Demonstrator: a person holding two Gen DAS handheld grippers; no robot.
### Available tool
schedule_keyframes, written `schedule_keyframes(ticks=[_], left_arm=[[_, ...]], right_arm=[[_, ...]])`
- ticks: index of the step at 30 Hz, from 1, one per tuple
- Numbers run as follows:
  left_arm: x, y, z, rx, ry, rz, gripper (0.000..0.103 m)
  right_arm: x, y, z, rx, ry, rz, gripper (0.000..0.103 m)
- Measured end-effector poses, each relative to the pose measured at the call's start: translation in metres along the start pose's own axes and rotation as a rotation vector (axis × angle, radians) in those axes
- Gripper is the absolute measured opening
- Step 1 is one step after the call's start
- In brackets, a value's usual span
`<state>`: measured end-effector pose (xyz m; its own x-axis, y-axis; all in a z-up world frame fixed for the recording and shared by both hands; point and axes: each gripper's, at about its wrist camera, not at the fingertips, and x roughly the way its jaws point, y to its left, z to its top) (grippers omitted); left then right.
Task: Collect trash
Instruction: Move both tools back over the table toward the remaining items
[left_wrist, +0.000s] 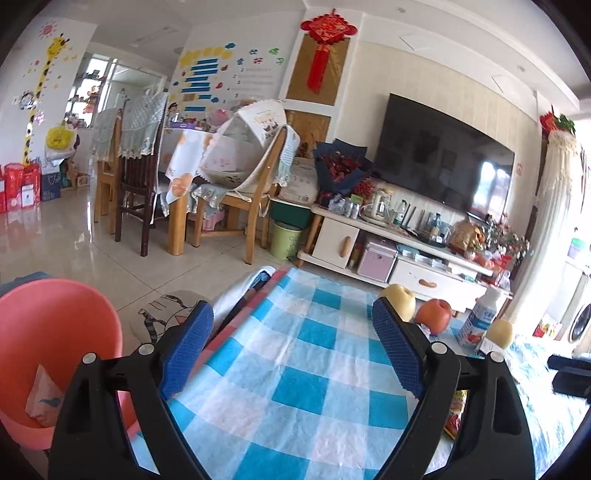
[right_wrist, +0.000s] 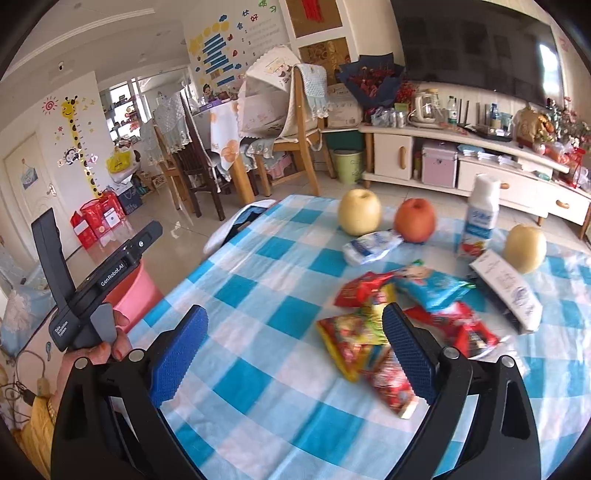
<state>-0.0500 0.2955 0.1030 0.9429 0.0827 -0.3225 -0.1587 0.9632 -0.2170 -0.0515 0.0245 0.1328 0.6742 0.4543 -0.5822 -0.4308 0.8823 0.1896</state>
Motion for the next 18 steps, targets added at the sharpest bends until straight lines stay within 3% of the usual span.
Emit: schedule_keyframes(ticks=[11, 18], left_arm=[[0.009, -0.04, -0.014, 0.087, 0.07, -0.071, 0.091], [0.014, -0.071, -0.029, 0.175, 0.123, -0.114, 0.094]], right_arm=[[-0.081, -0.064, 0.023, -0.032, -0.082, -0.147, 0.095], [-0.099, -0.091, 0.031, -0.023, -0.142, -0.175, 0.095]])
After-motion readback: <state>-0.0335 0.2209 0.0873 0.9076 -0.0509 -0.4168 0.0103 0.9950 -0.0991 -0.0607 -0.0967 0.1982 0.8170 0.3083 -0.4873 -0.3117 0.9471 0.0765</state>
